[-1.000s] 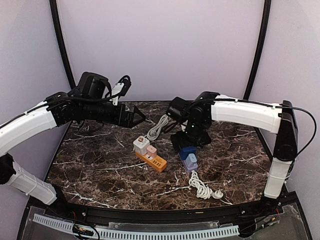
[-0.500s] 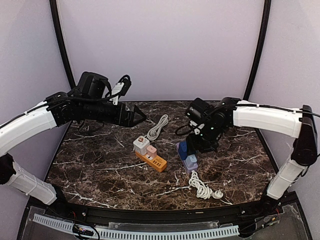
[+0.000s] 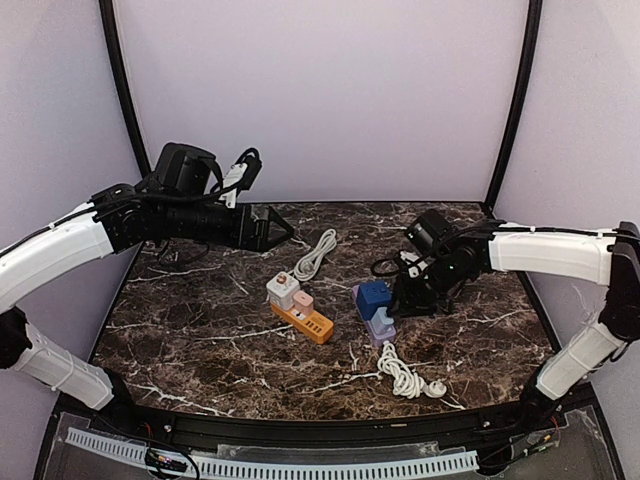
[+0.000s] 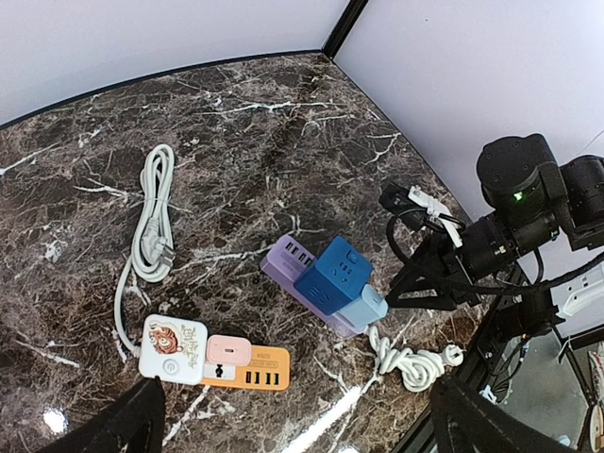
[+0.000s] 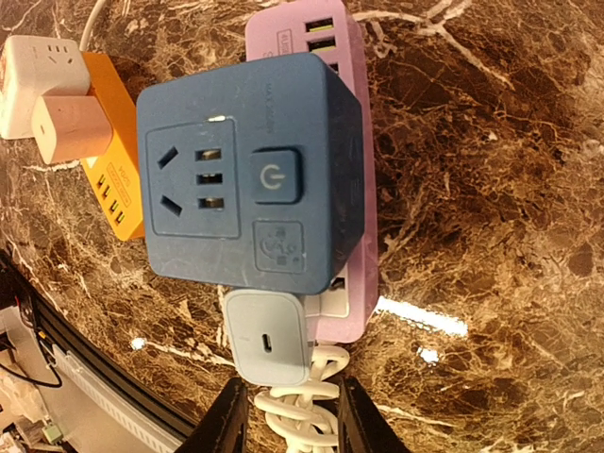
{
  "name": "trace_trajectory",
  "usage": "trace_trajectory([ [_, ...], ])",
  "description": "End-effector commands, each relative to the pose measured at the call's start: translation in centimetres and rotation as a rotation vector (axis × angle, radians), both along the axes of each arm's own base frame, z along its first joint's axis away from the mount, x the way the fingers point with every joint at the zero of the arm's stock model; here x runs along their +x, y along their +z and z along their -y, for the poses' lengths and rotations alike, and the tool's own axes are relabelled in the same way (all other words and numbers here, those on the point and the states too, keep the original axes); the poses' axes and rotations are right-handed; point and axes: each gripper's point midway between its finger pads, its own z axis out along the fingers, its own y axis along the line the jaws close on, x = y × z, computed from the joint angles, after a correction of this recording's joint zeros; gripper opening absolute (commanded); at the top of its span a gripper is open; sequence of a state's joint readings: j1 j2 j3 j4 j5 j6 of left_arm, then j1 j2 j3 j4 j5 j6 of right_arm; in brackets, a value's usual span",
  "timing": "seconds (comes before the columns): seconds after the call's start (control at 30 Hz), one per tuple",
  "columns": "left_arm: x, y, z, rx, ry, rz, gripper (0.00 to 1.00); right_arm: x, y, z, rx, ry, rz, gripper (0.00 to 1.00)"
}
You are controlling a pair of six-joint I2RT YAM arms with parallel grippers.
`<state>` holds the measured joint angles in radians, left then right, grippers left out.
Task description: Insert the plug
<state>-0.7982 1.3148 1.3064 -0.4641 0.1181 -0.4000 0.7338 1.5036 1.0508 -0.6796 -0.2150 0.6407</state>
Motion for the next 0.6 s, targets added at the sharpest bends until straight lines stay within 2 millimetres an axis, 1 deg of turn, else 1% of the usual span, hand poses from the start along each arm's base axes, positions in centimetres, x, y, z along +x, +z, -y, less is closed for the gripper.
trace_trajectory([
  [0.0, -0.1, 0.1, -0.2, -0.014, 0.002, -0.004, 0.99, 1.2, 0.4, -1.2, 0.082, 0.009, 0.029, 0.31],
  [0.07, -0.2, 0.1, -0.3, -0.013, 0.005, -0.004, 0.99, 1.3, 0.2, -1.3, 0.081, 0.010, 0.026, 0.29],
  [0.2, -0.2, 0.0, -0.4, -0.011, 0.006, -0.008, 0.99, 1.4, -0.4, -1.4, 0.073, 0.017, 0.012, 0.22],
  [0.3, -0.3, 0.0, -0.4, -0.012, 0.007, -0.008, 0.99, 1.2, -0.8, -1.4, 0.069, 0.021, -0.002, 0.19],
  [0.57, -0.2, -0.2, -0.3, -0.007, 0.005, -0.007, 0.99, 0.7, -1.8, -1.5, 0.070, 0.032, -0.035, 0.16],
])
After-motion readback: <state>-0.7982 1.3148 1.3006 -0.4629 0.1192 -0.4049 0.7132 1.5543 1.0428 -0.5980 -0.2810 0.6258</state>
